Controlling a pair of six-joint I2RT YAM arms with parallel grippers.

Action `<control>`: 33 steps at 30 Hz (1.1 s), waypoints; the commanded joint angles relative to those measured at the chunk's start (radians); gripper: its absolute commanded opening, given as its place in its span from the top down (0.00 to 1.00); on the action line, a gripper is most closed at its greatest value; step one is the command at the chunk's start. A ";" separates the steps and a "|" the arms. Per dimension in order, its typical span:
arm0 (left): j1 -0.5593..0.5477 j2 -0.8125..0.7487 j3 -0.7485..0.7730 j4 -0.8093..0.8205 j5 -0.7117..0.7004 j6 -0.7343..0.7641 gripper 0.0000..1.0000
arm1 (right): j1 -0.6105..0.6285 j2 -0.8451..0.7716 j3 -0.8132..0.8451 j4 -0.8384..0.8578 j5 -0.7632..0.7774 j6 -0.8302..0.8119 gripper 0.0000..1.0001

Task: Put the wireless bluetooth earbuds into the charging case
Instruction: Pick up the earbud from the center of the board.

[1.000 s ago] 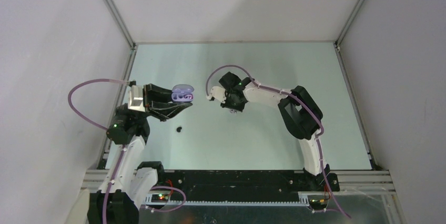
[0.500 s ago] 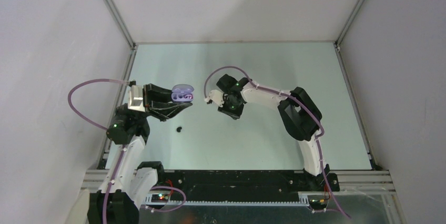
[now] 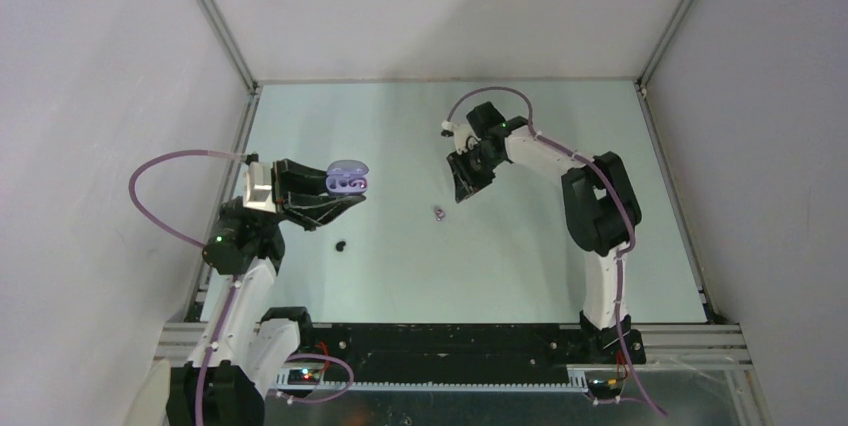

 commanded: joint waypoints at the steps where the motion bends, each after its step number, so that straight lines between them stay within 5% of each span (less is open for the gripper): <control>1: 0.010 -0.006 0.006 0.052 -0.011 -0.011 1.00 | 0.029 -0.022 -0.053 0.074 -0.099 0.142 0.65; 13: 0.014 -0.008 0.007 0.052 -0.009 -0.011 1.00 | 0.132 0.024 -0.065 0.114 0.058 0.195 0.66; 33: 0.015 -0.013 0.006 0.052 -0.006 -0.012 1.00 | 0.119 0.074 -0.031 0.117 0.099 0.210 0.71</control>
